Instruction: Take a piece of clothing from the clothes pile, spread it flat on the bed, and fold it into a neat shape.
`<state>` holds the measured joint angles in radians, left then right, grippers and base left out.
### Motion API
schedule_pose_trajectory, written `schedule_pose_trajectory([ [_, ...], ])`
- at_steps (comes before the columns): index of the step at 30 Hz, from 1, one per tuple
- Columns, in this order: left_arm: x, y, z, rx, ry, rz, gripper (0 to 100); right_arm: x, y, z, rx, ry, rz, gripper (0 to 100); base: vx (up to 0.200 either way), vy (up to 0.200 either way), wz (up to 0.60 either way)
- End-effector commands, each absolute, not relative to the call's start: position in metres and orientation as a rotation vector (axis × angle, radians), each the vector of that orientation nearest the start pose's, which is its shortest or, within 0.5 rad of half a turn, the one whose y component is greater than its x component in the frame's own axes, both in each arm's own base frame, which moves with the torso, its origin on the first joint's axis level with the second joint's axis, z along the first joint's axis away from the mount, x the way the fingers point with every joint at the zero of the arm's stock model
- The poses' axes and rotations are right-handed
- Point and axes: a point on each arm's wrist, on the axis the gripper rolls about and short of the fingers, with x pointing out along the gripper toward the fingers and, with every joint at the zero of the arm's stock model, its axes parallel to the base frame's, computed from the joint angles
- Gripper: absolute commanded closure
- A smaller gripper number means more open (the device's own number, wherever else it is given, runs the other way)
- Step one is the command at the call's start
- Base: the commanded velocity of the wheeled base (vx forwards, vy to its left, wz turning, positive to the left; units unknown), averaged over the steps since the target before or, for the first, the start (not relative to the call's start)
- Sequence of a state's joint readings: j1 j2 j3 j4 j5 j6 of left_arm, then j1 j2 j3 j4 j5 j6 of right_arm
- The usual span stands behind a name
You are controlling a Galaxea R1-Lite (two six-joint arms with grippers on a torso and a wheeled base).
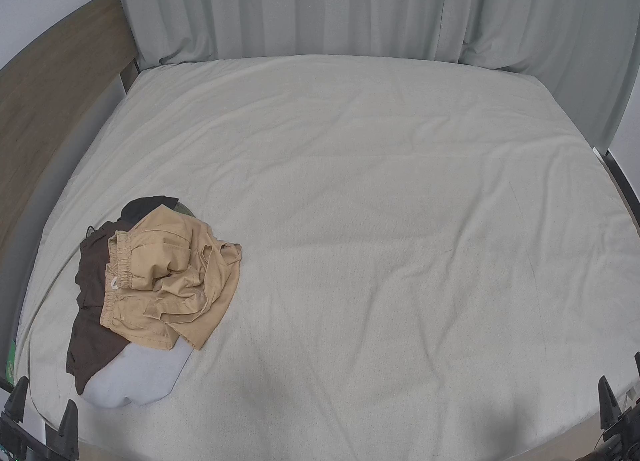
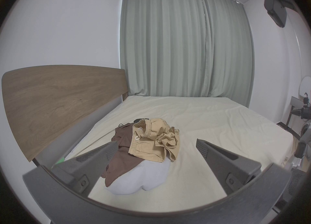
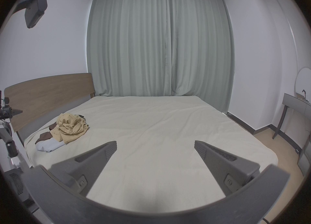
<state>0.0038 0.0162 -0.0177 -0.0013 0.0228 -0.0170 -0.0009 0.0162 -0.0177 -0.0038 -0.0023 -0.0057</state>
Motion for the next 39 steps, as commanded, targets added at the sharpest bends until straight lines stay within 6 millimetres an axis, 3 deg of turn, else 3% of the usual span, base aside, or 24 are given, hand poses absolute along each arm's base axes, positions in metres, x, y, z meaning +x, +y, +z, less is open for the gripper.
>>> schedule_pose_trajectory([
  [1, -0.023, 0.000, 0.076, -0.022, -0.005, 0.029, 0, -0.022, 0.000, 0.076, -0.006, 0.003, -0.002, 0, 0.000, 0.000, 0.00],
  [20, -0.023, 0.000, 0.077, -0.003, -0.012, 0.025, 0, -0.023, 0.000, 0.076, -0.006, -0.006, -0.005, 0, 0.000, 0.000, 0.00],
  [22, -0.028, 0.000, 0.097, -0.005, -0.107, 0.026, 0, -0.023, 0.000, 0.076, -0.006, -0.006, -0.005, 0, 0.000, 0.000, 0.00],
  [23, -0.036, 0.000, 0.124, -0.005, -0.198, 0.029, 0, -0.023, 0.000, 0.076, -0.006, -0.006, -0.005, 0, 0.000, 0.000, 0.00],
  [25, -0.040, -0.001, 0.153, -0.008, -0.244, 0.031, 0, -0.023, 0.000, 0.076, -0.006, -0.006, -0.005, 0, 0.000, 0.000, 0.00],
  [39, 0.000, -0.001, 0.172, -0.143, -0.020, -0.112, 0, -0.023, 0.000, 0.076, -0.006, -0.006, -0.005, 0, 0.000, 0.000, 0.00],
])
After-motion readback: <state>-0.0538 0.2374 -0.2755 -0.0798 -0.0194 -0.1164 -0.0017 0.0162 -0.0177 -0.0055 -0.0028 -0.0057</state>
